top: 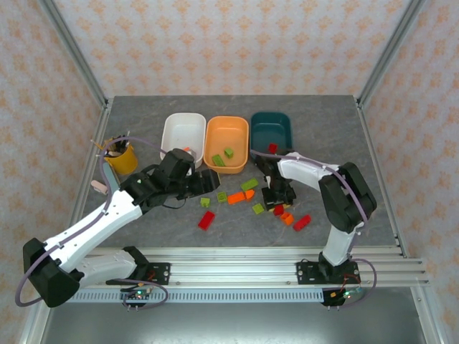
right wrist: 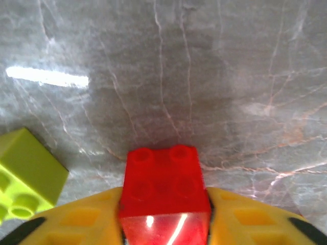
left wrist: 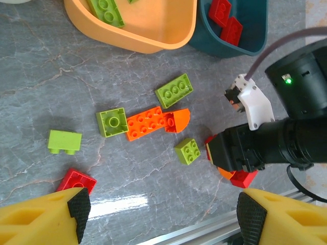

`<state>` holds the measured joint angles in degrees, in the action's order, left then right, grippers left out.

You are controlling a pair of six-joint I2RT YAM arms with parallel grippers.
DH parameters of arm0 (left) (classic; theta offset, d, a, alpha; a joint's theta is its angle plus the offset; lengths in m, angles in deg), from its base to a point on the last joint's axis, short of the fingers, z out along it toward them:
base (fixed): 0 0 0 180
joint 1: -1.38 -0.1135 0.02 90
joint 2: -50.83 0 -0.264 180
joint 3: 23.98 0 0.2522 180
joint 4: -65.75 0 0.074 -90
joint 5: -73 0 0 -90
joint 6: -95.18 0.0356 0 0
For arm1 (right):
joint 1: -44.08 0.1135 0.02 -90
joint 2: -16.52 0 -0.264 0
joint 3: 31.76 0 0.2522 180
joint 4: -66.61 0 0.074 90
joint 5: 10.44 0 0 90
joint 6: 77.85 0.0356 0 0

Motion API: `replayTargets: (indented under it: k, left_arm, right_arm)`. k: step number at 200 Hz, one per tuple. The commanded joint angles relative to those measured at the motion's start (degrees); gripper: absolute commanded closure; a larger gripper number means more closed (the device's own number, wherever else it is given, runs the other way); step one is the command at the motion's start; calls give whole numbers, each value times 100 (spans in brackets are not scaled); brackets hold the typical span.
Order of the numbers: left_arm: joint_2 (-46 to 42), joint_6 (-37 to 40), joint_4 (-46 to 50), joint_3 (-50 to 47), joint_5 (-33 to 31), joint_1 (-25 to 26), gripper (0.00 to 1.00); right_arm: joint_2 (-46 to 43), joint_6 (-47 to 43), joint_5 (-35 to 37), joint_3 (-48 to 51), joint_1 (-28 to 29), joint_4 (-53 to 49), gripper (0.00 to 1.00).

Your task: Sort the legos into containers by color

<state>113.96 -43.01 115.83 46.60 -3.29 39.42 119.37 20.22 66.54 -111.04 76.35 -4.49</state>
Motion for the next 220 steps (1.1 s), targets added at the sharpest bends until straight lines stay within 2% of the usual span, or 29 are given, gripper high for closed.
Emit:
replayTargets:
  k: [1, 39, 67, 102, 132, 162, 190, 220]
  left_arm:
    - [-32, -137, -215, -127, -88, 72, 22]
    - [66, -113, -233, 119, -213, 89, 22]
    - [14, -51, -43, 321, -736, 116, 22]
    - [-105, -119, -118, 301, -1135, 116, 22]
    - [-112, -119, -29, 373, -1237, 116, 23]
    - [-179, -181, 230, 467, -1429, 117, 22]
    - [-130, -392, 666, 518, -1565, 119, 23]
    - [-208, -546, 744, 375, -1581, 117, 23]
  right_arm:
    - [29, 58, 148, -61, -54, 186, 66]
    - [-687, 300, 560, -252, -116, 158, 76]
    - [-1027, 556, 684, -1031, -505, 143, 78]
    - [-8, 662, 230, -2516, -832, 419, 79]
    - [1222, 750, 285, -3837, -973, 390, 80]
    - [2295, 892, 313, -5029, -1100, -102, 80]
    - [2745, 1098, 160, -5256, -1148, -224, 77]
    - [2813, 1144, 62, -5139, -1150, -187, 61]
